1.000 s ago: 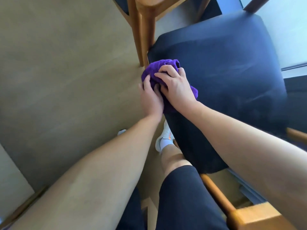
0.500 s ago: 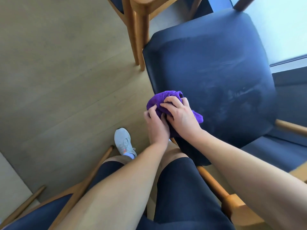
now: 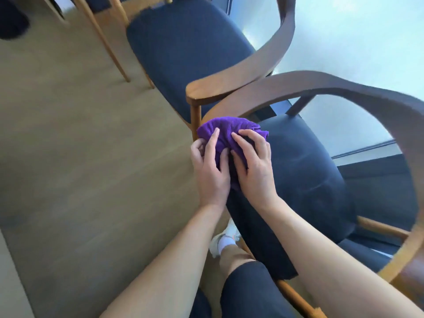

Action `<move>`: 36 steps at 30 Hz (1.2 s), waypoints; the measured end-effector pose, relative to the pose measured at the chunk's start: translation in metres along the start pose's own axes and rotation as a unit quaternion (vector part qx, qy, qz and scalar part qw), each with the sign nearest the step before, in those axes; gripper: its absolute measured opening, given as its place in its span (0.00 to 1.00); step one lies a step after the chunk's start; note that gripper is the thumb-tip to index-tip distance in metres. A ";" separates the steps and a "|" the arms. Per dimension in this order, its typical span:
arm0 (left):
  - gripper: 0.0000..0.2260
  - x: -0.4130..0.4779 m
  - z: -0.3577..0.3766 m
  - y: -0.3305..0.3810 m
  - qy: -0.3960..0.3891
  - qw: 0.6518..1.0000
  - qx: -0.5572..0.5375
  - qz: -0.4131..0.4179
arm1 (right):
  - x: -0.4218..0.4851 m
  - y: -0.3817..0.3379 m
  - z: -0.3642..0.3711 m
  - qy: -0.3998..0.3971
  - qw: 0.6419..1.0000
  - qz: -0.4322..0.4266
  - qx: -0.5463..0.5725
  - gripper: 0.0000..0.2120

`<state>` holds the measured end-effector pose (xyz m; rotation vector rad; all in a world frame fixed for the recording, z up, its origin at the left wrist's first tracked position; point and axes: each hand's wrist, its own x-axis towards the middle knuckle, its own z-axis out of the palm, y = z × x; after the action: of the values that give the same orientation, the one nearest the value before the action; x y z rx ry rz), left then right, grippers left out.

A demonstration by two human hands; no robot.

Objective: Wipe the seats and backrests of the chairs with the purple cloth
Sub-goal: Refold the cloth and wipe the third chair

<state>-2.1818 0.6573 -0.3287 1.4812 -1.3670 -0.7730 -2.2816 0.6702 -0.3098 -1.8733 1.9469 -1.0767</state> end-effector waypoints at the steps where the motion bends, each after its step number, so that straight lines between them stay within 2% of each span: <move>1: 0.19 0.015 -0.001 0.005 0.007 1.000 0.002 0.013 | 0.014 -0.006 0.001 0.011 1.000 0.001 0.007 0.16; 4: 0.21 0.050 0.004 0.009 -0.004 1.000 0.023 0.014 | 0.053 -0.008 0.009 0.000 1.000 0.008 0.013 0.19; 6: 0.23 0.063 0.013 0.004 -0.078 0.992 0.095 -0.028 | 0.070 0.003 0.016 -0.061 0.998 0.028 0.008 0.22; 8: 0.25 0.069 0.019 0.001 -0.146 0.961 0.228 -0.058 | 0.079 0.021 0.020 -0.124 0.991 0.036 -0.024 0.23; 11: 0.29 0.069 0.018 0.011 -0.129 0.917 0.377 -0.007 | 0.087 0.039 0.018 -0.143 0.987 -0.011 -0.079 0.20; 13: 0.32 0.072 0.020 0.019 -0.112 0.913 0.390 0.035 | 0.093 0.043 0.014 -0.118 0.988 -0.028 -0.095 0.17; 14: 0.32 0.076 0.023 0.022 -0.133 0.913 0.382 0.045 | 0.096 0.044 0.012 -0.099 0.989 -0.040 -0.097 0.16; 17: 0.32 0.087 0.039 0.024 -0.216 0.892 0.396 0.029 | 0.108 0.048 0.011 -0.062 0.985 -0.110 -0.121 0.16; 19: 0.33 0.088 0.046 0.019 -0.228 0.867 0.442 0.010 | 0.113 0.053 0.010 -0.080 0.982 -0.115 -0.124 0.17; 22: 0.32 0.080 0.043 0.008 -0.207 0.845 0.492 0.032 | 0.110 0.059 0.008 -0.106 0.982 -0.089 -0.131 0.17; 26: 0.28 0.077 0.041 -0.008 -0.169 0.846 0.500 0.072 | 0.111 0.058 0.014 -0.100 0.968 -0.164 -0.159 0.16; 28: 0.25 0.077 0.046 -0.006 -0.155 0.850 0.499 0.074 | 0.110 0.056 0.020 -0.087 0.976 -0.143 -0.136 0.16; 31: 0.25 0.077 0.057 0.000 -0.152 0.845 0.505 0.086 | 0.110 0.055 0.025 -0.071 0.994 -0.052 -0.061 0.15; 33: 0.26 0.084 0.073 0.005 -0.172 0.838 0.509 0.095 | 0.116 0.063 0.022 -0.054 0.997 -0.021 -0.053 0.14; 36: 0.25 0.092 0.098 0.016 -0.178 0.849 0.491 0.080 | 0.131 0.084 0.012 -0.050 0.997 -0.004 -0.065 0.14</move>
<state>-2.2606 0.5471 -0.3351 1.9877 -2.3485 -0.1966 -2.3581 0.5358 -0.3306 -1.9616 1.9989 -0.8591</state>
